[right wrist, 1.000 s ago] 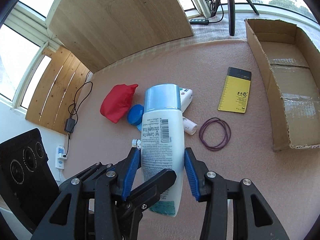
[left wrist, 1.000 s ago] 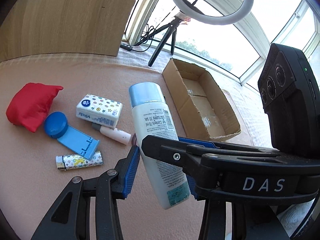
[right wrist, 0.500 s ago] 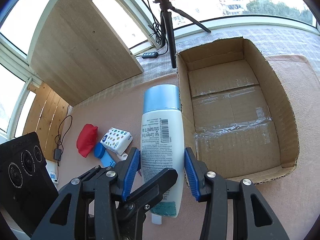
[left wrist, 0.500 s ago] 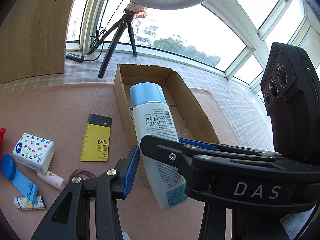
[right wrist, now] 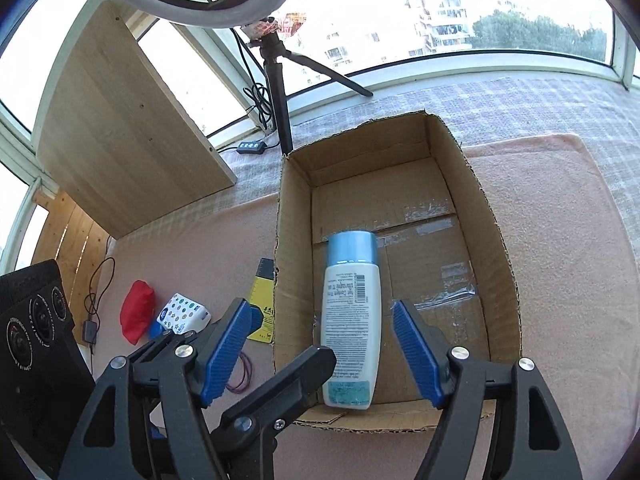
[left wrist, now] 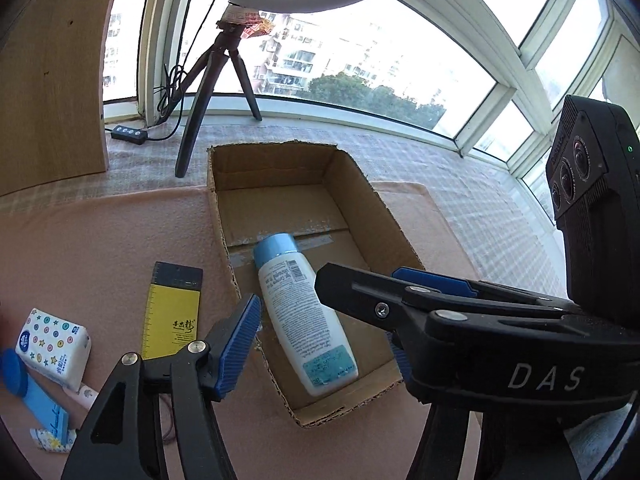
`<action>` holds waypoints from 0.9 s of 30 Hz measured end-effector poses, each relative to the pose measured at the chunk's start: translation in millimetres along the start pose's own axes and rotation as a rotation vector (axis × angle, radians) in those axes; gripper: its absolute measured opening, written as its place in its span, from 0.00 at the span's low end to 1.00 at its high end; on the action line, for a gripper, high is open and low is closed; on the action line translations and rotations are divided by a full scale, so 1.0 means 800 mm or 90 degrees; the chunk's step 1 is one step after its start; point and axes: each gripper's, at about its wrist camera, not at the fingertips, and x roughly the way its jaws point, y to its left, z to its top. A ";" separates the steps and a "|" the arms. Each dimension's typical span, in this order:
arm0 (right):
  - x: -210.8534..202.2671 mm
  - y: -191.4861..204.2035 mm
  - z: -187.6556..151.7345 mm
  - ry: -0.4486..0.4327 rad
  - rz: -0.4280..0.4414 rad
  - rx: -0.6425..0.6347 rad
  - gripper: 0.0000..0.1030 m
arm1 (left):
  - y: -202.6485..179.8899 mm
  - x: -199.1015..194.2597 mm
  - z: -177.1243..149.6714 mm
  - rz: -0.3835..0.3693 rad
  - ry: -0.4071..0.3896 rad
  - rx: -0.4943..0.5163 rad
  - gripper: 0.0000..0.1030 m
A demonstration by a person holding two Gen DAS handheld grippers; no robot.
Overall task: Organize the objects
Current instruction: 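Carry the lotion bottle into the cardboard box and open the right gripper, then grasp the purple rubber band with the left gripper while the right gripper grasps the white cylinder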
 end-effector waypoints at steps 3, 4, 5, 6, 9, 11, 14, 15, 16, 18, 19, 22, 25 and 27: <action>-0.003 -0.003 -0.009 0.002 0.003 0.010 0.69 | 0.019 -0.009 -0.006 0.007 0.008 -0.011 0.65; -0.005 -0.003 -0.013 -0.001 0.003 0.014 0.69 | 0.025 -0.012 -0.009 0.014 0.010 -0.010 0.65; -0.008 -0.003 -0.017 -0.003 0.000 0.016 0.69 | 0.033 -0.017 -0.013 0.021 0.010 -0.007 0.65; -0.011 -0.002 -0.021 -0.004 -0.006 0.013 0.69 | 0.039 -0.023 -0.017 0.029 0.006 -0.007 0.65; -0.021 0.004 -0.036 -0.017 -0.014 0.007 0.69 | 0.068 -0.041 -0.029 0.056 0.004 -0.016 0.65; -0.030 0.009 -0.049 -0.026 -0.005 0.007 0.69 | 0.090 -0.053 -0.037 0.076 0.005 -0.020 0.65; -0.040 0.014 -0.073 -0.041 0.011 0.011 0.69 | 0.120 -0.066 -0.051 0.110 0.015 -0.020 0.64; -0.042 0.015 -0.083 -0.047 0.017 0.015 0.69 | 0.128 -0.069 -0.056 0.116 0.018 -0.023 0.64; -0.044 0.016 -0.093 -0.054 0.024 0.020 0.69 | 0.137 -0.071 -0.061 0.117 0.023 -0.025 0.64; -0.045 0.017 -0.113 -0.059 0.035 0.031 0.70 | 0.145 -0.073 -0.072 0.111 0.032 -0.025 0.63; -0.044 0.019 -0.122 -0.054 0.036 0.033 0.70 | 0.145 -0.073 -0.077 0.108 0.037 -0.018 0.61; -0.043 0.026 -0.151 -0.048 0.007 0.028 0.70 | 0.134 -0.065 -0.092 0.098 0.058 0.021 0.56; -0.041 0.031 -0.177 -0.041 -0.037 0.020 0.70 | 0.119 -0.046 -0.101 0.086 0.089 0.056 0.49; -0.038 0.033 -0.194 -0.028 -0.047 0.019 0.70 | 0.110 -0.034 -0.104 0.086 0.104 0.073 0.43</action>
